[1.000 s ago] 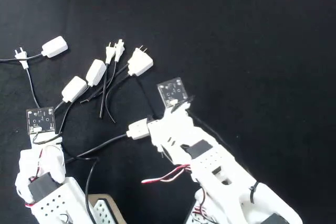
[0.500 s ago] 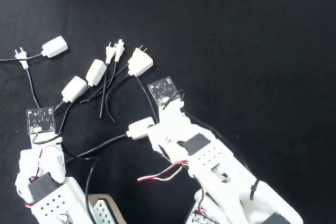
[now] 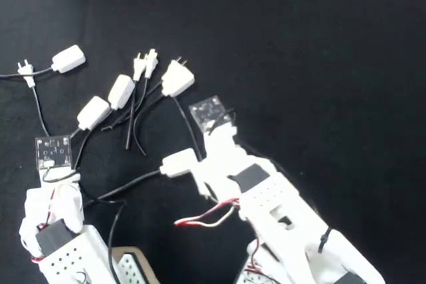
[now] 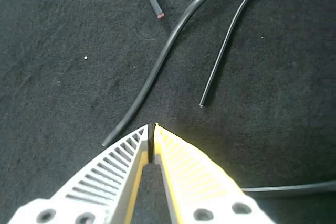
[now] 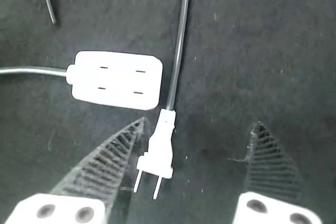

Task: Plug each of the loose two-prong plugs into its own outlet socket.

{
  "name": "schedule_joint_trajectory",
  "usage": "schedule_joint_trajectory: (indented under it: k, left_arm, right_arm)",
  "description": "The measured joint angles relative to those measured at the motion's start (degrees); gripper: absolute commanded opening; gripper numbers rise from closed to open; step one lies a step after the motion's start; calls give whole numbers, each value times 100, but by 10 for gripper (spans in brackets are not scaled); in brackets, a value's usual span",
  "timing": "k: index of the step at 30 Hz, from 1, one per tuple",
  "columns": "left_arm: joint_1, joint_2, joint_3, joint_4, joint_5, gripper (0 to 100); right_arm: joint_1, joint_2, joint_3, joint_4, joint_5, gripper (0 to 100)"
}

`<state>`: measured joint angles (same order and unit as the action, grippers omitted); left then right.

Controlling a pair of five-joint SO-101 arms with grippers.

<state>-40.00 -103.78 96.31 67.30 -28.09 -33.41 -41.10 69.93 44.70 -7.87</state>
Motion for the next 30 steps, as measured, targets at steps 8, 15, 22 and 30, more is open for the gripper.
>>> schedule_joint_trajectory:
  k: [8,15,22,30]
  left_arm:
    - [0,0,0,0,0,37]
    - [9,0,0,-62,18,37]
    - [185,0,0,-62,9,53]
    - [185,0,0,-62,9,53]
  right_arm:
    - [62,0,-9,132,0,293]
    - [457,0,-9,123,0,292]
    - [484,0,-9,-123,26,194]
    - [484,0,-9,-237,369,185]
